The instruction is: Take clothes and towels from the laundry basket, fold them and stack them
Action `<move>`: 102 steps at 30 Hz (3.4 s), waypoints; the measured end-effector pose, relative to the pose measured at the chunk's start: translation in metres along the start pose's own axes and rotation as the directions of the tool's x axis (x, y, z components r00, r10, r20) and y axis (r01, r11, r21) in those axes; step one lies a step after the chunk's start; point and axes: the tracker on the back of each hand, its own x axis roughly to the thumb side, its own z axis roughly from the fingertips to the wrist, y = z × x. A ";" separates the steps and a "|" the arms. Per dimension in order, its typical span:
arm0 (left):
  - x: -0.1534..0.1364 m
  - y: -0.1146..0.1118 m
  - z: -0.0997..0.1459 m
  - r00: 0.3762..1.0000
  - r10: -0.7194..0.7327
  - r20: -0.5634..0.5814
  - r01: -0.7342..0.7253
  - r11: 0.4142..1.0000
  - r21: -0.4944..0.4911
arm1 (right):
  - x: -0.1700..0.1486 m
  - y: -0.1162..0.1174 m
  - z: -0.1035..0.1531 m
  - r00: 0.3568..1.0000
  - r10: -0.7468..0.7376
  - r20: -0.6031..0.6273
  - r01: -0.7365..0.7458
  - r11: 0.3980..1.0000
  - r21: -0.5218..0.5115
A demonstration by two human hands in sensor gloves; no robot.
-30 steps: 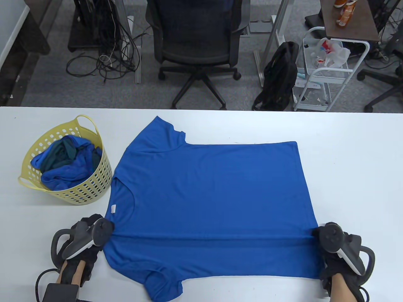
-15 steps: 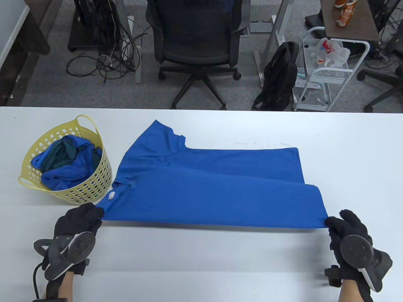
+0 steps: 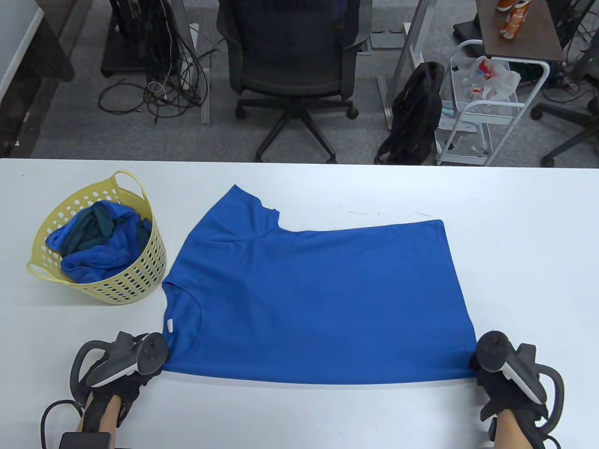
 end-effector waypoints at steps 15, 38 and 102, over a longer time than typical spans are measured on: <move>-0.007 0.001 0.001 0.989 0.148 -0.019 -0.149 0.987 -0.052 | 0.001 -0.002 0.005 0.995 -0.088 0.051 0.090 0.996 -0.028; 0.283 0.074 -0.056 0.842 0.170 0.513 -0.108 0.983 -0.148 | 0.019 0.003 0.006 0.965 -0.157 0.211 0.193 0.968 -0.160; 0.153 0.253 -0.086 0.942 0.282 0.185 -0.333 0.865 0.375 | 0.283 0.017 0.110 0.454 0.345 0.821 -0.503 0.860 -0.083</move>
